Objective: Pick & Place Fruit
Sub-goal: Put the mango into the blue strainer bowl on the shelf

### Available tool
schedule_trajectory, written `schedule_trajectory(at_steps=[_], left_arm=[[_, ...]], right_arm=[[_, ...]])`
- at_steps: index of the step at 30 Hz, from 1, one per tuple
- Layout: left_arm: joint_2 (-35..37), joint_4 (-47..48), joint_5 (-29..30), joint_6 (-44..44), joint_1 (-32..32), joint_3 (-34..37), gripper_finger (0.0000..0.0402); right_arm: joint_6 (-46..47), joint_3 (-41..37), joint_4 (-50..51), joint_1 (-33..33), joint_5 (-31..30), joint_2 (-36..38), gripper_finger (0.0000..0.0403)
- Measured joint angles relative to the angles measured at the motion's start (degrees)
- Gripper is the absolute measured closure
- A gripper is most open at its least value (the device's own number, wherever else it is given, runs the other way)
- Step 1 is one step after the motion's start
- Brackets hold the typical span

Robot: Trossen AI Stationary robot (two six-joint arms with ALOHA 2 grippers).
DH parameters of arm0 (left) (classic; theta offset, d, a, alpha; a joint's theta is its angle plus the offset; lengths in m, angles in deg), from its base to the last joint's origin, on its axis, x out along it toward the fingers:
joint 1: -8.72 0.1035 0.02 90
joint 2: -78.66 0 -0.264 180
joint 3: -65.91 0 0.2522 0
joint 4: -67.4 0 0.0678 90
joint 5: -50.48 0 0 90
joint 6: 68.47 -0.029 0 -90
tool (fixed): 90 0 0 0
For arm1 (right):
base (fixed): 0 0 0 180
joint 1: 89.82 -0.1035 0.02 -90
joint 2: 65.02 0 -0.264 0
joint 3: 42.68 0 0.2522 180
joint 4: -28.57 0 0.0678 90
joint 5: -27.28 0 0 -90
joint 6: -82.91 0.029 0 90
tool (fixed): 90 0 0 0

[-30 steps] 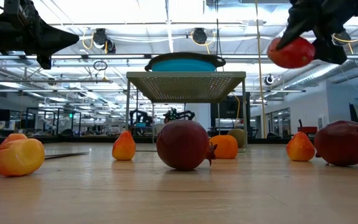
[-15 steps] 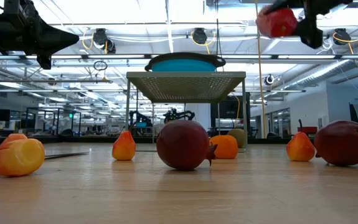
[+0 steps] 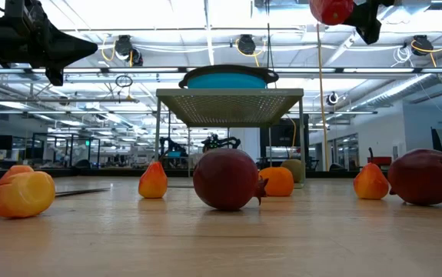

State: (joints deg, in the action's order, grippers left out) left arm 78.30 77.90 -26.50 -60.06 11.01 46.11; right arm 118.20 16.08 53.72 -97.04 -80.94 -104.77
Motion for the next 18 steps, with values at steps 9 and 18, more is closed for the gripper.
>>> schedule_trajectory(at_steps=[9,18], left_arm=[[0.0,0.0,0.0,-0.1,0.0,0.0,0.0392],[0.0,0.0,0.0,-0.1,0.0,0.0,0.0392]], right_arm=[[-0.4,0.0,0.0,0.0,0.0,0.0,0.0173],[-1.6,0.0,0.0,0.0,0.2,0.0,0.0173]])
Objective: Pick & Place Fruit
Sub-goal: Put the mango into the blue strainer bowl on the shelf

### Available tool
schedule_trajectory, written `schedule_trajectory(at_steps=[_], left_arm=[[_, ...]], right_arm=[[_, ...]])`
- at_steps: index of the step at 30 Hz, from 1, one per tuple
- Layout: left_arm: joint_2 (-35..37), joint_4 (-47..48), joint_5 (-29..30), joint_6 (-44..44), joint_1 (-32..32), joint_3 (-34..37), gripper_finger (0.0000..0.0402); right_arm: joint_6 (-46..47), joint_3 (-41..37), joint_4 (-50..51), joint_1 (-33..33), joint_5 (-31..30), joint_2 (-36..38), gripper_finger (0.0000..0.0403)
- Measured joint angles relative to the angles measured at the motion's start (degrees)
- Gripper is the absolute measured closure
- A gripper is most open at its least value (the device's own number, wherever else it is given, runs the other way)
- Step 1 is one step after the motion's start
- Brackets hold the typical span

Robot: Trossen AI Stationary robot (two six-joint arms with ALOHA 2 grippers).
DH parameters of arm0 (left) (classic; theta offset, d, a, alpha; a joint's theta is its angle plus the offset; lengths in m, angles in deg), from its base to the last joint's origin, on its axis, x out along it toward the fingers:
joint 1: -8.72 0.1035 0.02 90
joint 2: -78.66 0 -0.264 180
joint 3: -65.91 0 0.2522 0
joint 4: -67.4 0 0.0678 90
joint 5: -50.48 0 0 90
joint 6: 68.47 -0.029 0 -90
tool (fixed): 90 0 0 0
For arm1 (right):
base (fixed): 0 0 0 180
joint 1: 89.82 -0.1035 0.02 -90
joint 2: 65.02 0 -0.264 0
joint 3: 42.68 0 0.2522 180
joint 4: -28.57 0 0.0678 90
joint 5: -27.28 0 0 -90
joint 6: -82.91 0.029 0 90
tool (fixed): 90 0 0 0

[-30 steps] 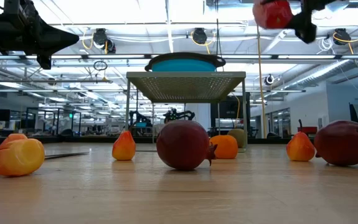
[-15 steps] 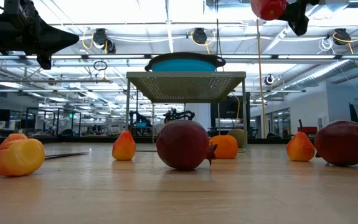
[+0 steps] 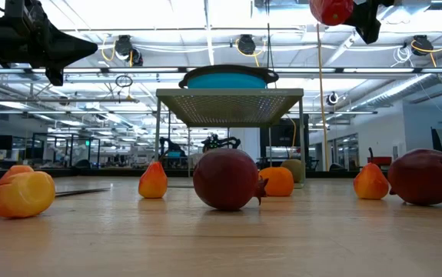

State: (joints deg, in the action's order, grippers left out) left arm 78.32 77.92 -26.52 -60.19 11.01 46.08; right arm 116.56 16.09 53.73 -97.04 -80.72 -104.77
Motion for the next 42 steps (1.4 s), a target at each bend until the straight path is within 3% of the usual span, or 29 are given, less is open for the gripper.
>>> schedule_trajectory(at_steps=[42], left_arm=[[0.0,0.0,0.0,0.1,0.0,0.0,0.0392]], right_arm=[[0.1,0.0,0.0,0.0,0.3,0.0,0.0170]])
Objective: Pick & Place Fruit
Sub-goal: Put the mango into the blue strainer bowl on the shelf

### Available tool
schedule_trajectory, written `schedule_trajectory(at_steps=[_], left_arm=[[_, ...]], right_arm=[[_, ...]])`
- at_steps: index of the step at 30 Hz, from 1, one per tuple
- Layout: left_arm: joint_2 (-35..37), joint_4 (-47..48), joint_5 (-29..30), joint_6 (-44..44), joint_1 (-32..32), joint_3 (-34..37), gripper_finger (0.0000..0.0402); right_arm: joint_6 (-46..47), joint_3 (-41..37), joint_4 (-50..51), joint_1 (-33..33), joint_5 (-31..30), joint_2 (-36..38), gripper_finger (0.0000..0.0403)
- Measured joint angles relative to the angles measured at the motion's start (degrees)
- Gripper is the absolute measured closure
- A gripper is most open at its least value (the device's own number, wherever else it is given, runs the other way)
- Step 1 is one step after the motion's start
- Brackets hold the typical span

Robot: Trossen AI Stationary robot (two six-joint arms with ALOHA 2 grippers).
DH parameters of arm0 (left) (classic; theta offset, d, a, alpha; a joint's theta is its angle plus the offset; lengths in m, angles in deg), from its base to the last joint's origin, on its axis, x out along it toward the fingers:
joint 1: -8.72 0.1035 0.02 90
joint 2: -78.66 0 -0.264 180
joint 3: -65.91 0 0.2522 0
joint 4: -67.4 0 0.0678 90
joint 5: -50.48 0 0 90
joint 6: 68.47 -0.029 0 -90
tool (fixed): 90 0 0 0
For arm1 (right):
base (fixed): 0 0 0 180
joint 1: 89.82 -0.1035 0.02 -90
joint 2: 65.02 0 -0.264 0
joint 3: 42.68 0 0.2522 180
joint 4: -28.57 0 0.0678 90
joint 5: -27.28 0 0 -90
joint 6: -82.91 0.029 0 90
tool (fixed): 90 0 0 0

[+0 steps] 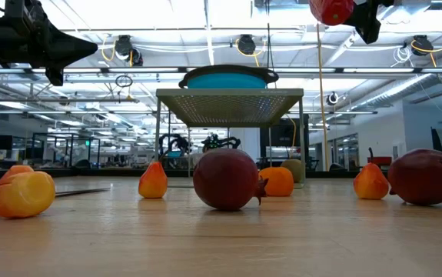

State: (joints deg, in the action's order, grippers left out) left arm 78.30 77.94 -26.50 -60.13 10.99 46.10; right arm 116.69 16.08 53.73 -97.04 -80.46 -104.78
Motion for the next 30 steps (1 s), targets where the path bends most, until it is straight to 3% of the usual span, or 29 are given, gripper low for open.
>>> schedule_trajectory(at_steps=[17,23,30], left_arm=[[0.0,0.0,0.0,0.0,0.0,0.0,0.0392],[0.0,0.0,0.0,0.0,0.0,0.0,0.0392],[0.0,0.0,0.0,0.0,0.0,0.0,0.0392]], right_arm=[[-2.7,0.0,-0.4,0.0,0.1,0.0,0.0174],[-15.1,0.0,-5.5,0.0,4.6,0.0,0.0176],[-33.9,0.0,-6.0,0.0,4.4,-0.5,0.0173]])
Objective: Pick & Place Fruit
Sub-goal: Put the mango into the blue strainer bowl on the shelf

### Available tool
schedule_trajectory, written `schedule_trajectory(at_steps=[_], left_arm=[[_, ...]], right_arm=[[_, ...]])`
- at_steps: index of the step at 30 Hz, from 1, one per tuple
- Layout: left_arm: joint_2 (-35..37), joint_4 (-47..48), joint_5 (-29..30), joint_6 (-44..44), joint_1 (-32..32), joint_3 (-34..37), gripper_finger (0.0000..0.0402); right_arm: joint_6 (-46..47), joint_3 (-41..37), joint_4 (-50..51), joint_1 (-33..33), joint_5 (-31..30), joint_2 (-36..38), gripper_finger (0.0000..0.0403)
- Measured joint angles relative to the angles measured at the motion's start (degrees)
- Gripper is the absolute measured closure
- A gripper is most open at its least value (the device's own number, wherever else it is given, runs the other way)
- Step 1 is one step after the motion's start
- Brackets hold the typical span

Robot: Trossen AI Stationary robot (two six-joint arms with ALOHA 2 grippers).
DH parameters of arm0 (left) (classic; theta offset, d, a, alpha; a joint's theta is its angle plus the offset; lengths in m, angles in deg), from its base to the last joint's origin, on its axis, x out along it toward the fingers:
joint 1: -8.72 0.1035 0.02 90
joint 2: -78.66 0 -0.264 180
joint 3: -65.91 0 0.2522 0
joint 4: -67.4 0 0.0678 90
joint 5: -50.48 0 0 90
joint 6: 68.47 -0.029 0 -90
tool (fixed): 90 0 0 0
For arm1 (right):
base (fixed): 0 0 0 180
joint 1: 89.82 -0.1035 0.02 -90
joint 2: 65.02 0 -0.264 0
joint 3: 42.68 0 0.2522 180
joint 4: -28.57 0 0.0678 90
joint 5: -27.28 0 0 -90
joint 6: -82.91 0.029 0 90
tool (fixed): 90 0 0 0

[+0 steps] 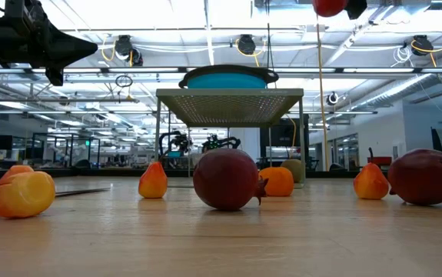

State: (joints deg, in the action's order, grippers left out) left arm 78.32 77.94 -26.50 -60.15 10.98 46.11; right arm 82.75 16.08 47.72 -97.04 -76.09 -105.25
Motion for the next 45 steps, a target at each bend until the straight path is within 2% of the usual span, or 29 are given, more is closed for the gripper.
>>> schedule_trajectory(at_steps=[9,13,32,38,45], left_arm=[[0.0,0.0,0.0,0.0,0.0,0.0,0.0392],[0.0,0.0,0.0,0.0,0.0,0.0,0.0392],[0.0,0.0,0.0,0.0,0.0,0.0,0.0392],[0.0,0.0,0.0,0.0,0.0,0.0,0.0392],[0.0,0.0,0.0,0.0,0.0,0.0,0.0392]], right_arm=[[-24.6,0.0,0.0,0.0,-0.3,-1.1,0.0176],[-29.7,0.0,-0.9,0.0,-1.9,-1.1,0.0175],[-28.6,0.0,-0.9,0.0,-1.6,-1.1,0.0178],[-17.4,0.0,-0.9,0.0,-1.1,-1.1,0.0177],[-5.5,0.0,-0.9,0.0,6.9,-1.1,0.0178]])
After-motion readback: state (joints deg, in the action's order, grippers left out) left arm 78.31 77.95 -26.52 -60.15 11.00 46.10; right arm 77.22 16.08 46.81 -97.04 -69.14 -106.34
